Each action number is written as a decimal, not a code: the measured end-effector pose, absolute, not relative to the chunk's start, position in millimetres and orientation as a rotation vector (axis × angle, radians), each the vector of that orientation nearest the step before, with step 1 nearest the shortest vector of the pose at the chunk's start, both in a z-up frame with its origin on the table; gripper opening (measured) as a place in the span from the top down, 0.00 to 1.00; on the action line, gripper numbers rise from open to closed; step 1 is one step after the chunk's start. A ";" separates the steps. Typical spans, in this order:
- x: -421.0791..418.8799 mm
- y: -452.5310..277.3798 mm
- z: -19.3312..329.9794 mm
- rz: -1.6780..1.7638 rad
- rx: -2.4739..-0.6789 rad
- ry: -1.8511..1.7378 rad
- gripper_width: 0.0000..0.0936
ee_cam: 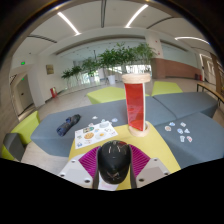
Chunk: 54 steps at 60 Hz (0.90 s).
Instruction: Arrange mouse
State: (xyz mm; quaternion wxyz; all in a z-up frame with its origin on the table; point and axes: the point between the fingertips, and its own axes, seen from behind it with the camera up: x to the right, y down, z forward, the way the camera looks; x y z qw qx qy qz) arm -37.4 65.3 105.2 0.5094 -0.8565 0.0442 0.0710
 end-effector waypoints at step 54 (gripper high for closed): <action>-128.6 36.7 5.7 0.088 -2.286 -0.193 0.10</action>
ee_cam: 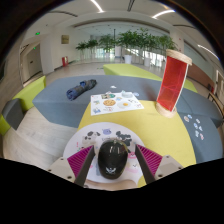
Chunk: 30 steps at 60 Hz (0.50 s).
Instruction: Arrange mouse
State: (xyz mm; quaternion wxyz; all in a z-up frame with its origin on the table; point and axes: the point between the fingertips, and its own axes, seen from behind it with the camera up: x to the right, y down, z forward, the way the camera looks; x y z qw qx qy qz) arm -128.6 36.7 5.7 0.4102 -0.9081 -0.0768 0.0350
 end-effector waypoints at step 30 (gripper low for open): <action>-118.2 -113.8 104.9 0.091 -2.153 -0.229 0.10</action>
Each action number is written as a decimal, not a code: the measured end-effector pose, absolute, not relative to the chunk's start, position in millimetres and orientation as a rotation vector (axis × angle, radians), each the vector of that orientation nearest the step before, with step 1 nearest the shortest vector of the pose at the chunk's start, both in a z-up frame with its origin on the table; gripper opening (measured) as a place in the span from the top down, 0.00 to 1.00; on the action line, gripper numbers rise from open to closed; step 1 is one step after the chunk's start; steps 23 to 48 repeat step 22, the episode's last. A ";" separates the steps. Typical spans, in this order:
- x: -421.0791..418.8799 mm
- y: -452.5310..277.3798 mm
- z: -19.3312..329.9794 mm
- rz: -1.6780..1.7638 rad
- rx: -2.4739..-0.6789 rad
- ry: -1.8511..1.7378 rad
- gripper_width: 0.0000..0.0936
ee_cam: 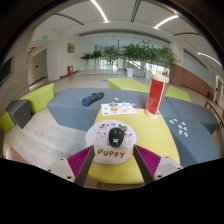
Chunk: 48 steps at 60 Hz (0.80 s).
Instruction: Arrange mouse
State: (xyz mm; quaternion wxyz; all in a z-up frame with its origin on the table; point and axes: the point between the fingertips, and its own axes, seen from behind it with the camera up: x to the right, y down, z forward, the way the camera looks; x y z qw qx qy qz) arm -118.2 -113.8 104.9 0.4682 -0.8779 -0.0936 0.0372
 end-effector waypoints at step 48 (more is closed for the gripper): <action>-94.5 -135.0 83.6 0.063 -2.188 -0.201 0.11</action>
